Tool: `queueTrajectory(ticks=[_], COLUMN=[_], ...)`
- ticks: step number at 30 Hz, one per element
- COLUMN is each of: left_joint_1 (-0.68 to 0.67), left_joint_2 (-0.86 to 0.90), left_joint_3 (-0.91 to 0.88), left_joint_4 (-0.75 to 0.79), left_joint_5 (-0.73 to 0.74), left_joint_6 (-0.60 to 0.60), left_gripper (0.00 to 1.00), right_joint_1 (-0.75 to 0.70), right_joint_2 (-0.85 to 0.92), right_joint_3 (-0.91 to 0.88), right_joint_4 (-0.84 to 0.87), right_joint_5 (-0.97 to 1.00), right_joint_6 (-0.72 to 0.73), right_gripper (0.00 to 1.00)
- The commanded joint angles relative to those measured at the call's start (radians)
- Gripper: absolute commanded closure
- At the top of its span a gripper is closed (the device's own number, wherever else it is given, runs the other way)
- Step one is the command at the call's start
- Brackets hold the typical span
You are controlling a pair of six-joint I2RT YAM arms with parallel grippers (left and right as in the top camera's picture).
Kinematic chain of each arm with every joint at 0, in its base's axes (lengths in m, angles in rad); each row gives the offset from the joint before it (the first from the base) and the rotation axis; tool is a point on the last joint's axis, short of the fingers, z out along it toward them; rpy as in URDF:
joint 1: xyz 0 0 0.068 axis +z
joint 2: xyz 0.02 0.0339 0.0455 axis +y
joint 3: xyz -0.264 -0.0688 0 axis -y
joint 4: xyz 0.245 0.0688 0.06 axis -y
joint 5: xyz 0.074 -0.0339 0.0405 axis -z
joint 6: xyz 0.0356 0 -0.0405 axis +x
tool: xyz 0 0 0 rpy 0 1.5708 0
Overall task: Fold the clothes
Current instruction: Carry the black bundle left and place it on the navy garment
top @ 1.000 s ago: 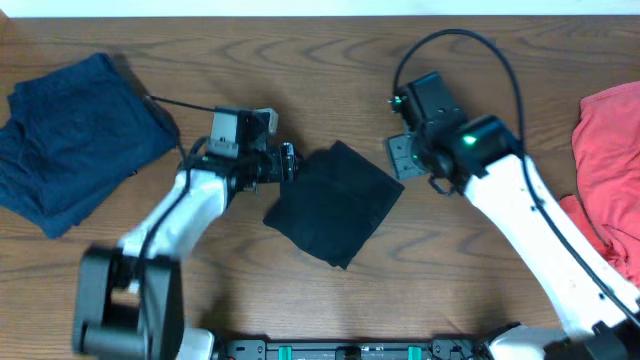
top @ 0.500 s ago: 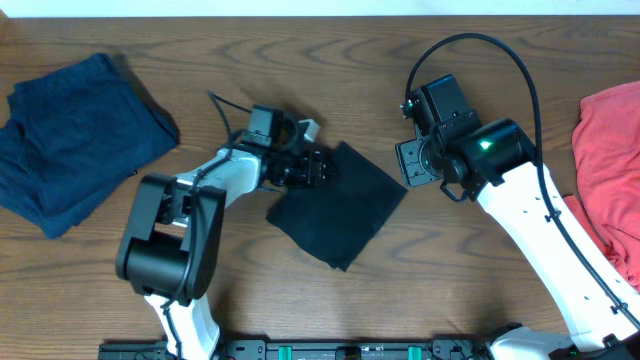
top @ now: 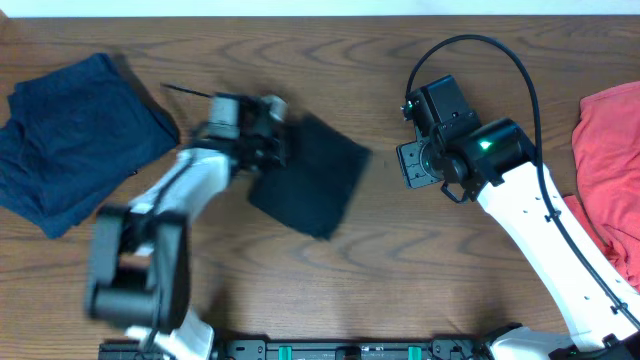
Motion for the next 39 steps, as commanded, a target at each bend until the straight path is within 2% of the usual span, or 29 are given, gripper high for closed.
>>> queueTrajectory(ticks=[1,5,8,13,18,20,23,27,32,39], left_joint_1=[0.144,0.343,0.494,0.686,0.790,0.818,0.850,0.889,0.948,0.970], left_joint_2=[-0.168,-0.275,-0.293,-0.235,-0.121,-0.082,-0.042,-0.034,-0.035,-0.037], left_joint_3=[0.031,0.045,0.045,0.045,0.045,0.045,0.045,0.045,0.092,0.196], left_joint_4=[0.003,0.041,0.134,0.247,0.310,0.325,0.367,0.447,0.519,0.522], left_joint_5=[-0.129,-0.240,-0.254,-0.307,-0.306,-0.306,-0.306,-0.301,-0.237,0.141], left_joint_6=[-0.021,-0.021,-0.032,-0.036,-0.040,-0.039,-0.039,-0.041,-0.140,-0.269], left_gripper=[0.94,0.94,0.93,0.93,0.92,0.83,0.42,0.01,0.02,0.02], right_joint_1=[-0.010,-0.010,-0.010,-0.010,-0.010,-0.010,-0.010,-0.010,-0.010,-0.010], right_joint_2=[-0.012,-0.012,-0.012,-0.012,-0.012,-0.012,-0.012,-0.012,-0.012,-0.012], right_joint_3=[0.013,0.013,0.013,0.013,0.013,0.013,0.013,0.013,0.013,0.012], right_joint_4=[-0.008,-0.011,-0.010,-0.015,-0.032,-0.036,-0.037,-0.036,-0.037,-0.023], right_joint_5=[0.008,0.008,0.007,0.007,0.008,0.008,0.007,0.007,0.007,0.008], right_joint_6=[-0.003,0.002,0.005,0.005,0.004,0.004,0.005,0.005,0.005,0.004], right_gripper=[0.39,0.39,0.39,0.39,0.39,0.39,0.38,0.38,0.37,0.36])
